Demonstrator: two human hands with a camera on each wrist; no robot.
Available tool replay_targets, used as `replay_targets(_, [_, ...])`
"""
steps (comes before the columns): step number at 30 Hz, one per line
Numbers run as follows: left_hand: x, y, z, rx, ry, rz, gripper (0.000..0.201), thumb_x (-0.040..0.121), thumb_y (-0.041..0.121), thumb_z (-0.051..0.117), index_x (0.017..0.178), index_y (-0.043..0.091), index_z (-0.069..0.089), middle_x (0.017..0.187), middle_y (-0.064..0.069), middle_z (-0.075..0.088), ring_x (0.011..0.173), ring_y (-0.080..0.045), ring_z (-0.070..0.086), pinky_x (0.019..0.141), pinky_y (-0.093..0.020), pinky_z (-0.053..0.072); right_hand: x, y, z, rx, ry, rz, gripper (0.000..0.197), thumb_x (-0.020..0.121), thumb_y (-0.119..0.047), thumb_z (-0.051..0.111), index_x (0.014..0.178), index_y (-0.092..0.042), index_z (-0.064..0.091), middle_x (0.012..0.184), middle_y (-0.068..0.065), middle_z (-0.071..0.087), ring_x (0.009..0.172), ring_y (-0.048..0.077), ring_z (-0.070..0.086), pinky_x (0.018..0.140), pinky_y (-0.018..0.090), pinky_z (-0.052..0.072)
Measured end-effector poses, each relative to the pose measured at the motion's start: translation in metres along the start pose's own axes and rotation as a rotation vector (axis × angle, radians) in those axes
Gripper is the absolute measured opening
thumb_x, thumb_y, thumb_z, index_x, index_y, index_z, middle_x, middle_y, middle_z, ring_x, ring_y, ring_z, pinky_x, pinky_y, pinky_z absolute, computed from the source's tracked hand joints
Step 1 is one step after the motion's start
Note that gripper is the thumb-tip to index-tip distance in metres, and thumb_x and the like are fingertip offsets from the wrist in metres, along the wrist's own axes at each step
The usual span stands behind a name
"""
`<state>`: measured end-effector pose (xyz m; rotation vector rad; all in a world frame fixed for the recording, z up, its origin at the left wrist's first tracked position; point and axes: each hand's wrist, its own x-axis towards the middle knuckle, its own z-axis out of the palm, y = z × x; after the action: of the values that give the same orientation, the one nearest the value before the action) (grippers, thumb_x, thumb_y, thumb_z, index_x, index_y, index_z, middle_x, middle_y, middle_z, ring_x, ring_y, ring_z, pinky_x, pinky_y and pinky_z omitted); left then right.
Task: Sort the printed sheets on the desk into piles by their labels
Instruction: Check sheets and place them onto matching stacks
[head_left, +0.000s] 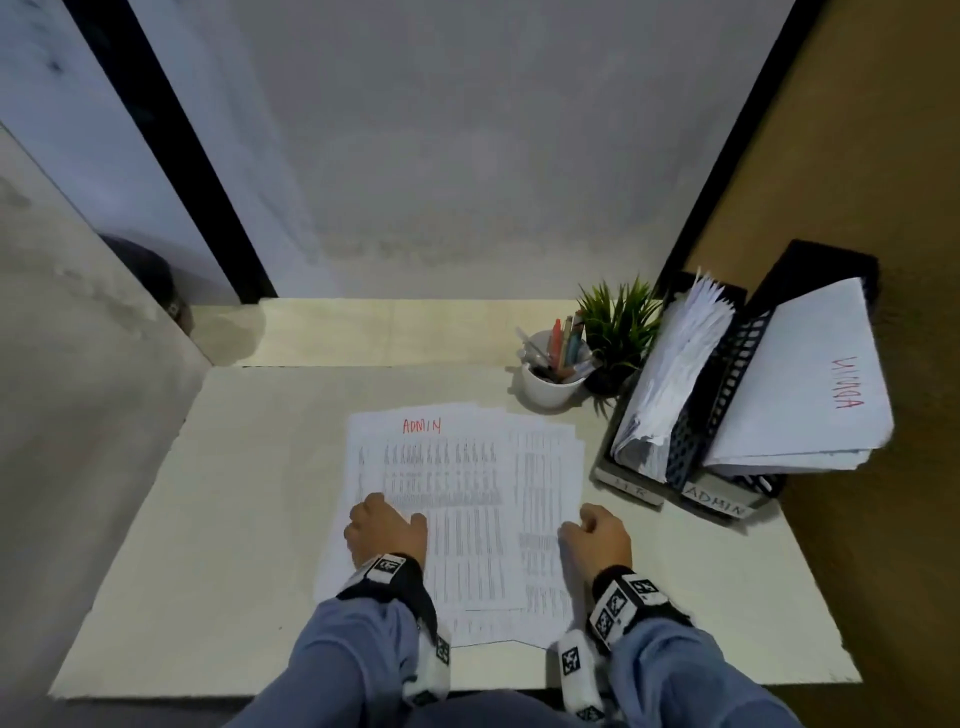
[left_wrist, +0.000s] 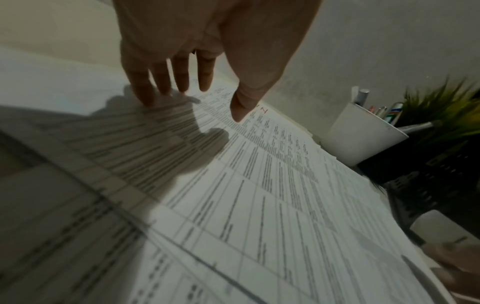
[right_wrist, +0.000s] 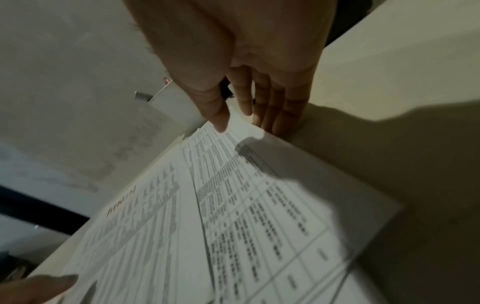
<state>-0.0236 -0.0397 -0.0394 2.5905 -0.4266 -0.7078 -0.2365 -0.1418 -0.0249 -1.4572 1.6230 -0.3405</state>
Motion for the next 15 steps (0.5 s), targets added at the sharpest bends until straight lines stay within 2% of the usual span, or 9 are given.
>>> replay_targets(2, [0.000,-0.005,-0.003,0.038,0.014,-0.088,0.072,0.075,0.037,0.069,0.133,0.009,0.035,0.138,-0.012,0.037,0.125,-0.033,0.036,0.098,-0.050,0.040,0.000,-0.002,0.005,-0.081,0.002,-0.014,0.031,0.079,-0.001,0.055,0.065,-0.017,0.033,0.065,-0.003,0.029,0.059,0.014,0.031,0.051,0.024,0.023])
replay_targets(3, [0.000,-0.007,-0.006,0.037,0.007,-0.127,0.080,0.071,0.039,0.073,0.134,0.009,0.032,0.138,-0.012,0.037,0.125,-0.032,0.036,0.097,-0.050,0.041,0.000,-0.004,0.007,-0.103,0.000,-0.007,0.029,0.079,0.001,0.055,0.065,-0.016,0.036,0.067,-0.002,0.032,0.061,0.015,0.033,0.051,0.024,0.025])
replay_targets(4, [0.000,-0.010,-0.009,0.038,0.003,-0.148,0.086,0.069,0.040,0.076,0.134,0.008,0.031,0.137,-0.013,0.037,0.124,-0.033,0.037,0.095,-0.050,0.041,0.000,-0.005,0.008,-0.119,-0.017,0.003,0.018,0.080,0.002,0.054,0.073,-0.013,0.047,0.072,0.000,0.039,0.068,0.016,0.040,0.056,0.023,0.031])
replay_targets(5, [0.002,-0.013,-0.012,0.046,0.004,-0.152,0.089,0.067,0.040,0.078,0.134,0.008,0.030,0.135,-0.014,0.038,0.123,-0.033,0.038,0.094,-0.049,0.041,0.000,-0.006,0.009,-0.123,-0.032,0.005,0.014,0.081,0.002,0.054,0.091,-0.008,0.057,0.083,0.003,0.048,0.079,0.018,0.047,0.066,0.022,0.038])
replay_targets(6, [0.004,-0.017,-0.014,0.054,0.003,-0.147,0.090,0.066,0.040,0.080,0.134,0.008,0.030,0.134,-0.014,0.039,0.122,-0.034,0.040,0.093,-0.049,0.041,0.002,-0.004,0.011,-0.129,-0.045,0.022,0.031,0.082,0.002,0.054,0.112,-0.005,0.058,0.097,0.007,0.054,0.092,0.020,0.052,0.078,0.023,0.041])
replay_targets(8, [0.010,-0.024,-0.018,0.036,-0.005,-0.136,0.090,0.065,0.036,0.082,0.134,0.008,0.030,0.132,-0.015,0.040,0.120,-0.035,0.043,0.093,-0.049,0.041,0.001,-0.007,0.013,-0.126,-0.049,0.045,0.050,0.082,0.006,0.052,0.132,-0.004,0.049,0.122,0.014,0.055,0.114,0.026,0.053,0.095,0.028,0.041])
replay_targets(10, [0.015,-0.033,-0.019,-0.045,-0.001,-0.091,0.080,0.070,0.027,0.080,0.134,0.007,0.034,0.131,-0.016,0.043,0.119,-0.036,0.046,0.094,-0.049,0.043,0.000,-0.007,0.015,-0.116,-0.040,0.046,0.054,0.083,0.010,0.047,0.135,-0.005,0.046,0.130,0.015,0.052,0.120,0.028,0.050,0.102,0.031,0.039])
replay_targets(12, [0.017,-0.040,-0.021,-0.137,0.026,-0.005,0.054,0.082,0.015,0.067,0.131,0.008,0.044,0.128,-0.016,0.050,0.113,-0.036,0.052,0.093,-0.045,0.046,0.001,-0.008,0.015,-0.115,-0.044,0.044,0.055,0.083,0.011,0.046,0.135,-0.005,0.046,0.131,0.015,0.053,0.121,0.028,0.050,0.103,0.032,0.040])
replay_targets(15, [0.016,-0.045,-0.027,-0.240,0.109,0.058,0.024,0.092,0.010,0.049,0.112,0.011,0.062,0.107,-0.013,0.065,0.091,-0.031,0.061,0.082,-0.037,0.051,0.001,-0.011,0.013,-0.159,-0.055,0.050,0.054,0.083,0.013,0.044,0.134,-0.005,0.048,0.131,0.015,0.053,0.121,0.028,0.051,0.102,0.030,0.039])
